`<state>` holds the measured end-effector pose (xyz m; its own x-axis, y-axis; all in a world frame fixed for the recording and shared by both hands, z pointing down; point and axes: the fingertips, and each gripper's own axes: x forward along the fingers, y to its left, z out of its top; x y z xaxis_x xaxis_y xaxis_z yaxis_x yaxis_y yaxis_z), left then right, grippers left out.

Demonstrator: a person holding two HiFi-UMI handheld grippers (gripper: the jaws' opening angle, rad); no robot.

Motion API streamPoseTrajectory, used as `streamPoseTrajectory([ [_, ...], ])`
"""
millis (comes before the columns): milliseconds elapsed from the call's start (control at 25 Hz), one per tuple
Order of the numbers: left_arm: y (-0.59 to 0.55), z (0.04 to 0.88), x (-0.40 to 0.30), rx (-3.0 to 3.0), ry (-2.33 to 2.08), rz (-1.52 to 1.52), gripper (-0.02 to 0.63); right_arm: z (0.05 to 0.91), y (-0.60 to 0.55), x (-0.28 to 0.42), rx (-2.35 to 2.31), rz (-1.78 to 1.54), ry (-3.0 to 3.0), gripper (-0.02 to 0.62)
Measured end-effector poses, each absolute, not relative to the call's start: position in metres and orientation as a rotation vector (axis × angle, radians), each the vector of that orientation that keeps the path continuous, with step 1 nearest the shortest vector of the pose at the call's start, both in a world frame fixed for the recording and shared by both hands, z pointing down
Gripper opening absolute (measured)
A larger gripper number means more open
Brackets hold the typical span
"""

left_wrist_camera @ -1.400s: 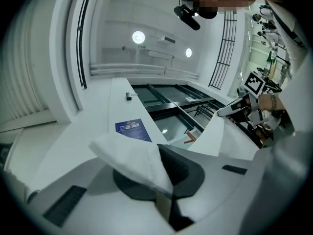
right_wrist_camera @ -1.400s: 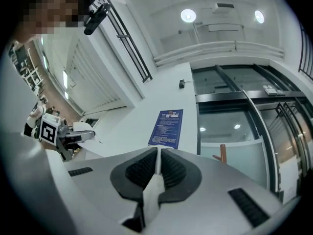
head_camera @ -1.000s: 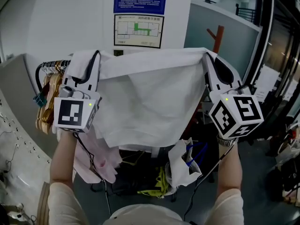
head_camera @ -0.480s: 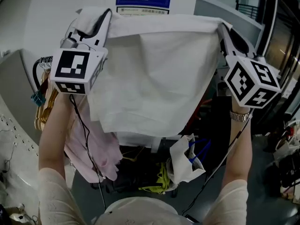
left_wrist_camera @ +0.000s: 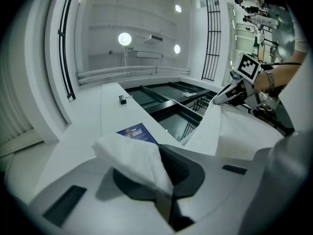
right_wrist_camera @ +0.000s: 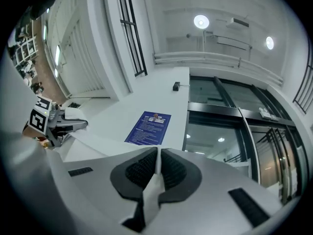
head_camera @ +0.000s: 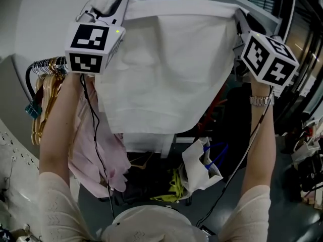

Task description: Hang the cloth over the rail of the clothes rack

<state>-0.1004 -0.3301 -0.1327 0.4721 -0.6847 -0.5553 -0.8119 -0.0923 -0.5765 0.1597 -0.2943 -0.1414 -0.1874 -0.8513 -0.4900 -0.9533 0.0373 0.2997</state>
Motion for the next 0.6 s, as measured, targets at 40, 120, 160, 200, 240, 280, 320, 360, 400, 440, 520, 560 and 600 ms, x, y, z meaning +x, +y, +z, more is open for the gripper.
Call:
streamPoseTrajectory([
  [40,-0.332,-0.133,-0.097,-1.811,1.261,0.167,0.015,-0.141,-0.301,0.163,-1.889,0.839,2.131,0.023],
  [120,-0.337,-0.135,-0.091,-1.782,1.265,0.143,0.015,-0.146,-0.312,0.169,-1.889,0.826,2.139,0.023],
  [160,-0.34,-0.138,-0.089,-1.775,1.268,0.131,0.015,-0.15,-0.316,0.17,-1.88,0.829,2.145,0.023],
  [200,-0.344,-0.14,-0.087,-1.771,1.273,0.119,0.015,-0.155,-0.319,0.172,-1.866,0.835,2.151,0.023],
  [240,-0.347,-0.144,-0.085,-1.767,1.279,0.107,0.015,-0.16,-0.323,0.173,-1.848,0.839,2.157,0.023],
  [280,-0.351,-0.147,-0.084,-1.76,1.286,0.095,0.015,-0.165,-0.326,0.174,-1.829,0.841,2.163,0.023],
  [320,-0.355,-0.15,-0.083,-1.75,1.296,0.085,0.015,-0.17,-0.331,0.174,-1.81,0.84,2.169,0.023],
  [360,-0.359,-0.152,-0.083,-1.737,1.308,0.073,0.015,-0.173,-0.336,0.174,-1.795,0.839,2.177,0.023],
  [400,-0.365,-0.154,-0.083,-1.725,1.322,0.058,0.015,-0.176,-0.342,0.174,-1.781,0.837,2.188,0.023],
  [440,-0.371,-0.154,-0.083,-1.715,1.335,0.04,0.015,-0.177,-0.35,0.173,-1.767,0.833,2.203,0.023],
  [520,-0.385,-0.151,-0.082,-1.712,1.361,-0.002,0.015,-0.177,-0.365,0.173,-1.732,0.815,2.248,0.023],
  [560,-0.392,-0.149,-0.082,-1.715,1.371,-0.026,0.015,-0.176,-0.374,0.173,-1.717,0.805,2.277,0.023],
  [600,-0.398,-0.147,-0.082,-1.72,1.38,-0.051,0.015,-0.174,-0.382,0.173,-1.707,0.794,2.306,0.023],
])
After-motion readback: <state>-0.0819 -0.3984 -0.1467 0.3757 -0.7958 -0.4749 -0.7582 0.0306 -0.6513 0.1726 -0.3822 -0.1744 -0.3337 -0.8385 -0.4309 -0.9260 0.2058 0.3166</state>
